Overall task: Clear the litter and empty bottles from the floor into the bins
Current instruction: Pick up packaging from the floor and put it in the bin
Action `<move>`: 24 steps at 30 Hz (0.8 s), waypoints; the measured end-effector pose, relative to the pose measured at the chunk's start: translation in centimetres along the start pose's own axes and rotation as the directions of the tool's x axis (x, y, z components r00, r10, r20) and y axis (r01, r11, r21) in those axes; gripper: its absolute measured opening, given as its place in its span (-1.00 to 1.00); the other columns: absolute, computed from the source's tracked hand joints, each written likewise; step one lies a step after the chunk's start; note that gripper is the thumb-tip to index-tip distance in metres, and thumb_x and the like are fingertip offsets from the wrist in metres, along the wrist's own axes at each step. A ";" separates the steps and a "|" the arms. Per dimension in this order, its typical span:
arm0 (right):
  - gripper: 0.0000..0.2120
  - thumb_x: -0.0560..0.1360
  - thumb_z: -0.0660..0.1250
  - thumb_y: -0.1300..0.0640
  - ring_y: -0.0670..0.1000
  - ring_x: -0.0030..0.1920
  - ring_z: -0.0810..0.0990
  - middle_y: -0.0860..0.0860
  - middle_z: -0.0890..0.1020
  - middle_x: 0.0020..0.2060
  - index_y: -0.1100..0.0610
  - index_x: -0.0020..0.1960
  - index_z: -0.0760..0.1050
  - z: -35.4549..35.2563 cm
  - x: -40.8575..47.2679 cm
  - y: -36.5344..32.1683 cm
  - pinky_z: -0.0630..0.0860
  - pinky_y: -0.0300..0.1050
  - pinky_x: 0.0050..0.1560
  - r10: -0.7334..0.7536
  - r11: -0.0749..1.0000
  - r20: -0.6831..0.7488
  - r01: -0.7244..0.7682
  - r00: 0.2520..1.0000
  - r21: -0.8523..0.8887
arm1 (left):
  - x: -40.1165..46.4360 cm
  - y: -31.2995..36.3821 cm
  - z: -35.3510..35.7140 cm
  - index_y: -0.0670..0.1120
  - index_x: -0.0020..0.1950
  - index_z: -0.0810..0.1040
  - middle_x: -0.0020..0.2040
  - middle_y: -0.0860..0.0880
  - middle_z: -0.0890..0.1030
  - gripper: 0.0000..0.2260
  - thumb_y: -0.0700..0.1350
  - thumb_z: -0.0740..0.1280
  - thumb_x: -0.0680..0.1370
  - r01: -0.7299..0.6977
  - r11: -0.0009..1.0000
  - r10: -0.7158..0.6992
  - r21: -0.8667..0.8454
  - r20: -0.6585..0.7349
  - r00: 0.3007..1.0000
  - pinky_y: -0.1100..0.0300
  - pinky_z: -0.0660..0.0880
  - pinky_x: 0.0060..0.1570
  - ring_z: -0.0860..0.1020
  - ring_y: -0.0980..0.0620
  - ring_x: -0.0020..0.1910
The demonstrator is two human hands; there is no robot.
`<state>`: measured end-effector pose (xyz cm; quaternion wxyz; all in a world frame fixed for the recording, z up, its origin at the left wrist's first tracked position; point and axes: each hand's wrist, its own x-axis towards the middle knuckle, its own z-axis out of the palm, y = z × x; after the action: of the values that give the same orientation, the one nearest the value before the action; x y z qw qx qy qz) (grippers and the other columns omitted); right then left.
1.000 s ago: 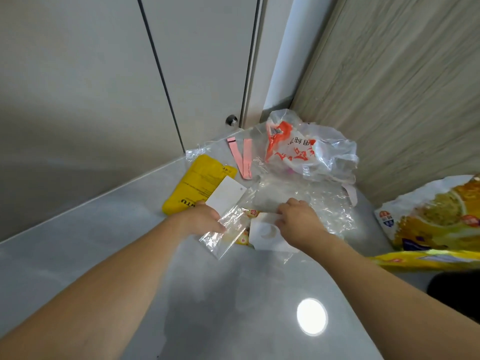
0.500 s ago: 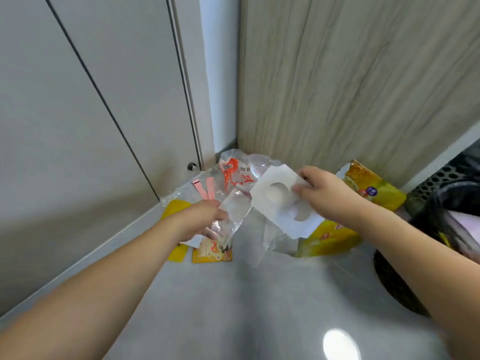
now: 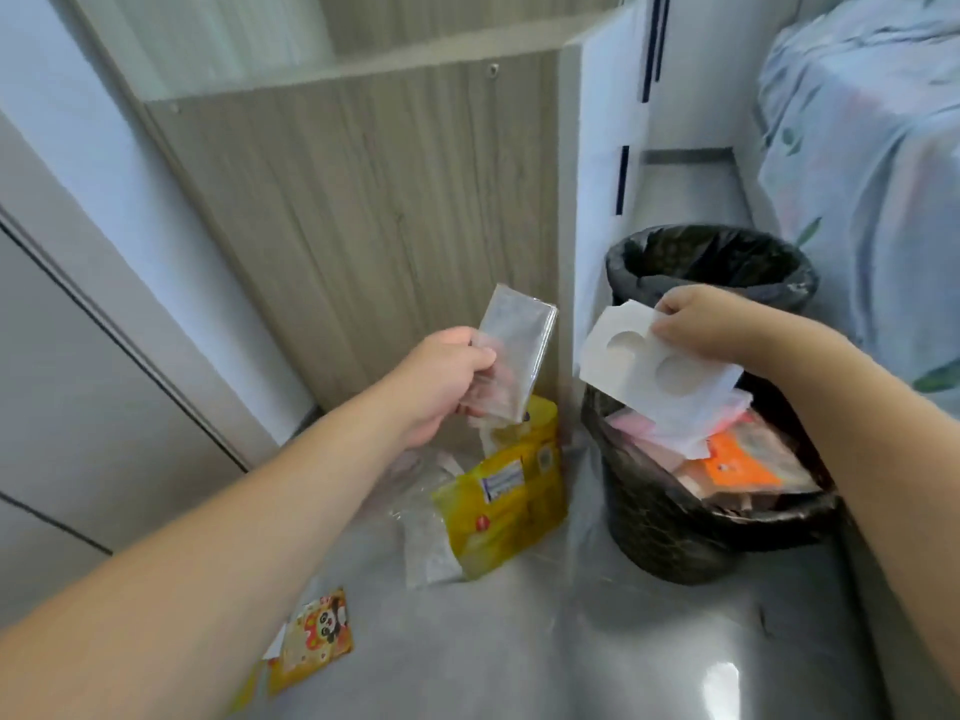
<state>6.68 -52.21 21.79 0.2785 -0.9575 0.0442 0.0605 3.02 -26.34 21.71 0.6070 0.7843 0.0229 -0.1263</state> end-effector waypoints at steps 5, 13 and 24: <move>-0.73 0.57 0.16 0.23 0.11 -0.04 0.44 0.19 0.55 0.07 0.29 0.19 0.50 -0.3 1.0 6.5 0.35 -0.10 -0.04 0.227 0.972 0.064 -0.221 0.972 -0.081 | 1.8 2.2 7.8 -0.12 0.05 0.46 -0.22 -0.05 0.62 -0.85 -0.31 0.14 0.62 -0.032 0.994 0.028 0.104 0.032 0.999 0.27 0.47 -0.43 0.55 0.03 -0.36; -0.71 0.61 0.06 0.20 0.19 0.20 0.45 0.18 0.51 0.19 0.26 0.22 0.46 3.4 1.2 11.2 0.35 0.02 0.21 0.343 0.938 0.113 -0.347 0.932 0.015 | 7.4 -0.9 16.8 -0.01 0.28 0.37 0.12 -0.09 0.55 -0.69 -0.21 0.18 0.55 0.013 0.892 -0.034 0.452 0.038 0.999 -0.02 0.55 0.05 0.55 -0.10 0.05; -0.69 0.56 0.08 0.23 0.15 0.02 0.46 0.22 0.46 0.21 0.24 0.25 0.41 5.2 2.3 12.4 0.43 -0.02 0.01 0.349 0.937 0.195 -0.348 0.917 -0.040 | 9.1 -4.9 21.1 -0.03 0.31 0.48 0.29 -0.10 0.46 -0.65 -0.05 0.26 0.52 -0.335 -0.213 -0.113 0.918 0.318 0.941 -0.23 0.04 0.37 0.31 -0.19 0.33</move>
<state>6.99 -60.00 10.57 0.2640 -0.9241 0.1857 0.2048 7.29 -46.30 10.13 -0.2213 0.9319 -0.2432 -0.1531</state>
